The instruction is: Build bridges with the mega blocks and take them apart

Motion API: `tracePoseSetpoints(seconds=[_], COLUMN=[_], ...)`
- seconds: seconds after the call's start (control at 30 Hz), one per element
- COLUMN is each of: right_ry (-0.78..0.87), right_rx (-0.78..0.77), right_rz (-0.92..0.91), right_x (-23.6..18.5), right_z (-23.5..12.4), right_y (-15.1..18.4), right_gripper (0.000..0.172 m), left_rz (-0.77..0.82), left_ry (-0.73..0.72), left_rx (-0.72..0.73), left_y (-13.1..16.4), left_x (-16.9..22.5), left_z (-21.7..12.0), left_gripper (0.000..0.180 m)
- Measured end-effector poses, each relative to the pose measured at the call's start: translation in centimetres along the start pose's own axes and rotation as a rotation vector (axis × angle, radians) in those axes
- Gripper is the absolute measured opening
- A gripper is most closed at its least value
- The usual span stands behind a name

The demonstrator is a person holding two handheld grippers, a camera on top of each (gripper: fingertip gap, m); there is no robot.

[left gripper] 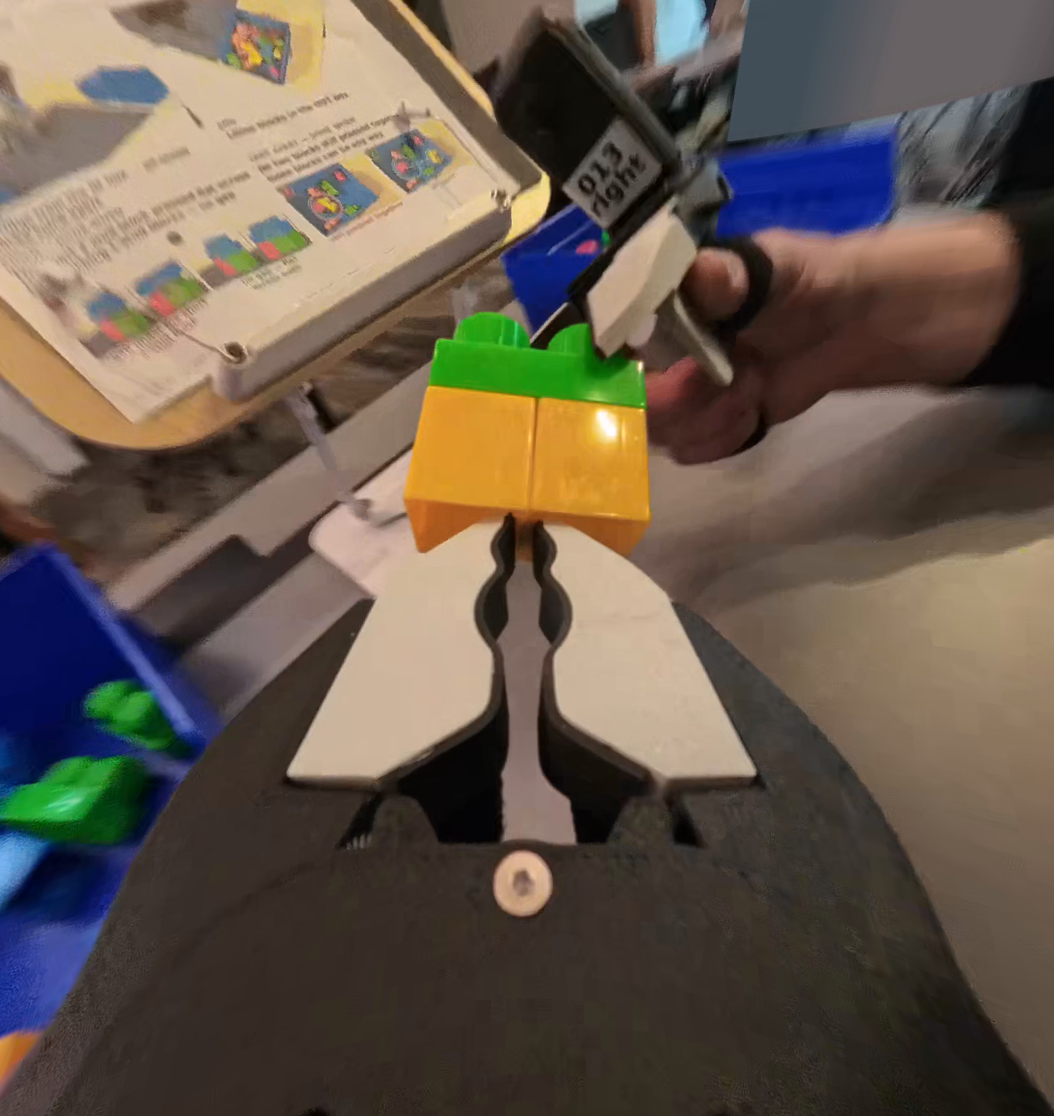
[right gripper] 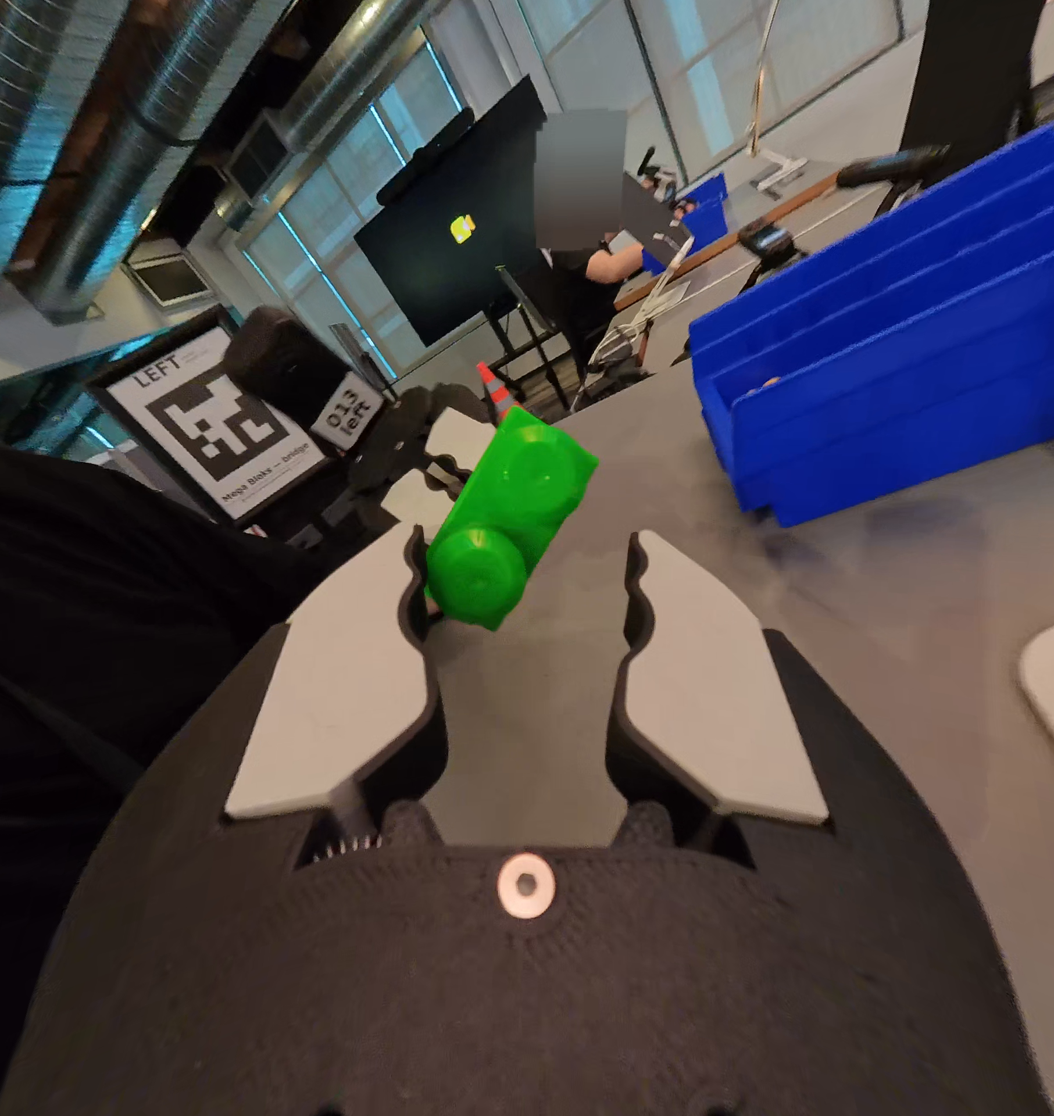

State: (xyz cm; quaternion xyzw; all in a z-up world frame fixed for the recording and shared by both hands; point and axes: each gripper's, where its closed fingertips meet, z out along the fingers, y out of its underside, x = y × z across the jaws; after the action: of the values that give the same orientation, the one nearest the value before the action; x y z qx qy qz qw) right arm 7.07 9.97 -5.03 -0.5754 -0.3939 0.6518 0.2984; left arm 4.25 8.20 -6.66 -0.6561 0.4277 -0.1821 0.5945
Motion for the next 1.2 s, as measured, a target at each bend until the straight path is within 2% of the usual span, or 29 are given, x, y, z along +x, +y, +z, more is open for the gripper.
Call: tracePoseSetpoints(seconds=[0.1, 0.27, 0.33, 0.47, 0.6, 0.73, 0.87, 0.9, 1.03, 1.13, 1.2], right_ry=[0.062, 0.059, 0.111, 0.23, 0.244, 0.239, 0.195, 0.192, 0.195, 0.214, 0.236], right_rx=[-0.028, -0.063, -0.136, -0.302, -0.37, -0.397, -0.467, -0.485, -0.54, -0.505, -0.475], right_rz=[-0.172, -0.398, -0.573, -1.037, -1.277, -1.375, -1.447, -1.46, -1.41, -1.333, -1.277], right_x=[-0.2, -2.1, -2.6, -3.9, -5.0, -5.9, -7.0, -7.1, -7.3, -7.7, -8.0], right_z=[-1.1, -2.0, -2.3, -2.4, -1.5, -0.3, 0.4, 0.6, 0.7, 0.5, -0.1], right_y=[-0.8, -1.7, -1.5, -0.3, 1.0, 2.0, 3.6, 3.8, 4.3, 3.5, 2.6], right_gripper=[0.063, 0.062, 0.065, 0.068, 0.063, 0.064, 0.039, 0.039, 0.038, 0.037, 0.037], left_rz=[-0.215, -0.407, -0.486, -0.656, -0.7, -0.726, -0.756, -0.763, -0.794, -0.803, -0.768], left_ry=[0.127, 0.326, 0.435, 0.649, 0.756, 0.843, 0.88, 0.892, 0.938, 0.943, 0.927], left_rx=[0.089, 0.161, 0.153, 0.217, 0.164, 0.101, 0.089, 0.087, 0.103, 0.18, 0.243], left_y=[-0.4, -1.2, -1.1, -2.4, -2.5, -1.9, -1.3, -1.2, -1.0, -2.2, -3.2], left_x=[0.0, 1.2, 2.0, 3.1, 4.3, 6.2, 7.0, 7.2, 7.6, 7.3, 6.9], left_z=[-0.3, -0.7, -0.9, -2.1, -2.1, -2.0, -2.0, -2.0, -2.4, -2.6, -2.8], left_gripper=[0.005, 0.005, 0.005, 0.005, 0.005, 0.005, 0.005, 0.005, 0.005, 0.007, 0.015])
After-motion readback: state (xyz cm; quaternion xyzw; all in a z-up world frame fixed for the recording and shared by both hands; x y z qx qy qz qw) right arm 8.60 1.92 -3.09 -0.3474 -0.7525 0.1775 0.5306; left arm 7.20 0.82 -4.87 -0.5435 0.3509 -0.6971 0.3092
